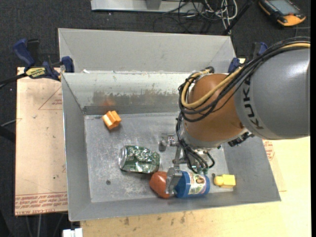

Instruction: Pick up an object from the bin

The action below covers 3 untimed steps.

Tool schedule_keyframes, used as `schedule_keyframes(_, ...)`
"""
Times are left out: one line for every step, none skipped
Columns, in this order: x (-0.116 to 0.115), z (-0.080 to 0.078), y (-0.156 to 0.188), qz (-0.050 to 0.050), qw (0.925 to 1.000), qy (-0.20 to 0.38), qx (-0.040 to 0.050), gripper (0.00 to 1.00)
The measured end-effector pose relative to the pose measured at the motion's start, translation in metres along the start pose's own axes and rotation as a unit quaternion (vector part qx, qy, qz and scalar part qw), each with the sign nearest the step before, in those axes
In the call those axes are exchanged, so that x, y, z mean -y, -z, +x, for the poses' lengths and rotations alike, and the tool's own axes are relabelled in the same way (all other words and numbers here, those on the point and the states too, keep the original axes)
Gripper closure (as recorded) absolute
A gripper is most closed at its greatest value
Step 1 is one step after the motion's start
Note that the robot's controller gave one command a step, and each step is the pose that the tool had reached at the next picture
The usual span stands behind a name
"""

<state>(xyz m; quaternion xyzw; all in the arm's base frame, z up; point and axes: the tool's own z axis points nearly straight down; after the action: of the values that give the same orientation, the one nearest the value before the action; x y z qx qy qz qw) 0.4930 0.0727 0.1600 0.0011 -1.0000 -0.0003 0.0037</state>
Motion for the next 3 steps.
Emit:
schedule_keyframes(0.0,-0.002,0.003,0.0,1.0,-0.001,0.0036,0.0)
schedule_keyframes(-0.045,-0.01,-0.085,-0.001,0.9999,0.012,0.0042,1.0)
schedule_keyframes(-0.045,-0.01,-0.085,-0.001,0.9999,0.011,0.0042,1.0)
